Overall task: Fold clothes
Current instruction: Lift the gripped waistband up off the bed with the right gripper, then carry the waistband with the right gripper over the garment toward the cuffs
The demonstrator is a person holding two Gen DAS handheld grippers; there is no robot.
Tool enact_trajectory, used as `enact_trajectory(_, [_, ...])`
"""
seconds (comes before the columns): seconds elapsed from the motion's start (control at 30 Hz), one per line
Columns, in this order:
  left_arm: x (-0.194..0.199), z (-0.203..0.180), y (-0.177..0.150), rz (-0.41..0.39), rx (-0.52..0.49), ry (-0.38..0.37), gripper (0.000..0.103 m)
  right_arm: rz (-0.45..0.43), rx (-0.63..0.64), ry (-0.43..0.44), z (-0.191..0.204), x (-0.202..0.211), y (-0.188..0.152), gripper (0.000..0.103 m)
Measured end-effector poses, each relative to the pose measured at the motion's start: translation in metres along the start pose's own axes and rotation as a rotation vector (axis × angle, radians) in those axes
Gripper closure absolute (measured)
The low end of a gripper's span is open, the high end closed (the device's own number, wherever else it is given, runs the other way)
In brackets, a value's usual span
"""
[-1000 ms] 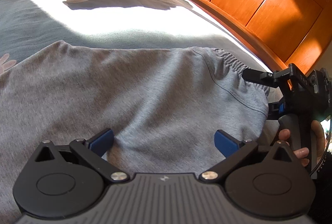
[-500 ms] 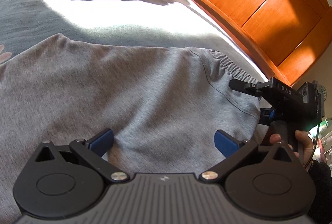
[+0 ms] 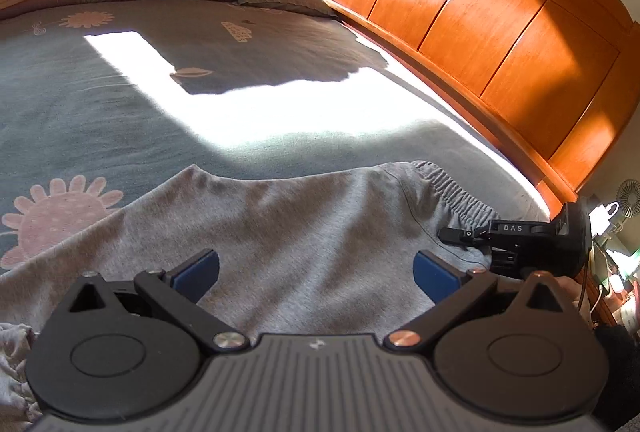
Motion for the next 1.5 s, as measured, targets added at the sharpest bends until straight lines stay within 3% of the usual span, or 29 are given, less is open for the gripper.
enact_trajectory(0.2, [0.058,0.045,0.012,-0.037,0.007,0.182,0.001,-0.025,0.151,-0.092,0.034,0.007,-0.002,0.075])
enact_trajectory(0.43, [0.098,0.101,-0.012,0.042,0.031,0.361,0.001,-0.051,0.280,-0.096,0.084,0.024,-0.004,0.075])
enact_trajectory(0.53, [0.107,0.114,-0.030,0.056,0.045,0.380,0.001,-0.064,0.331,-0.101,0.107,0.031,-0.010,0.075])
enact_trajectory(0.7, [0.112,0.118,-0.053,0.058,0.066,0.347,0.001,-0.079,0.412,-0.107,0.146,0.038,-0.020,0.075])
enact_trajectory(0.8, [0.103,0.100,-0.056,0.047,0.061,0.265,0.001,-0.086,0.447,-0.111,0.162,0.042,-0.026,0.075])
enact_trajectory(0.93, [0.068,0.037,-0.056,0.061,-0.007,-0.003,0.001,-0.094,0.487,-0.115,0.180,0.046,-0.031,0.075])
enact_trajectory(1.07, [0.021,-0.033,-0.065,0.103,-0.143,-0.253,0.001,-0.096,0.498,-0.112,0.184,0.046,-0.030,0.075])
enact_trajectory(1.2, [-0.025,-0.065,-0.085,0.183,-0.172,-0.360,0.001,-0.090,0.489,-0.099,0.181,0.045,-0.023,0.075])
enact_trajectory(1.37, [-0.049,-0.080,-0.109,0.312,-0.052,-0.502,0.001,-0.080,0.475,-0.079,0.170,0.045,-0.015,0.075])
enact_trajectory(1.43, [-0.054,-0.086,-0.120,0.381,-0.026,-0.532,0.001,-0.073,0.464,-0.071,0.165,0.045,-0.012,0.075])
enact_trajectory(1.5, [-0.048,-0.093,-0.119,0.371,-0.090,-0.498,0.001,-0.067,0.456,-0.063,0.160,0.044,-0.010,0.075])
Point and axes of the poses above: each gripper's, at about its wrist camera, not at the fingertips, and x roughly against the way its jaws point, z to its left, y to its top, the point moved 7 cm from there along -x, roughly the way its jaws point, and after that the axes turned 2 degrees about -z, right-handed, at the moved point
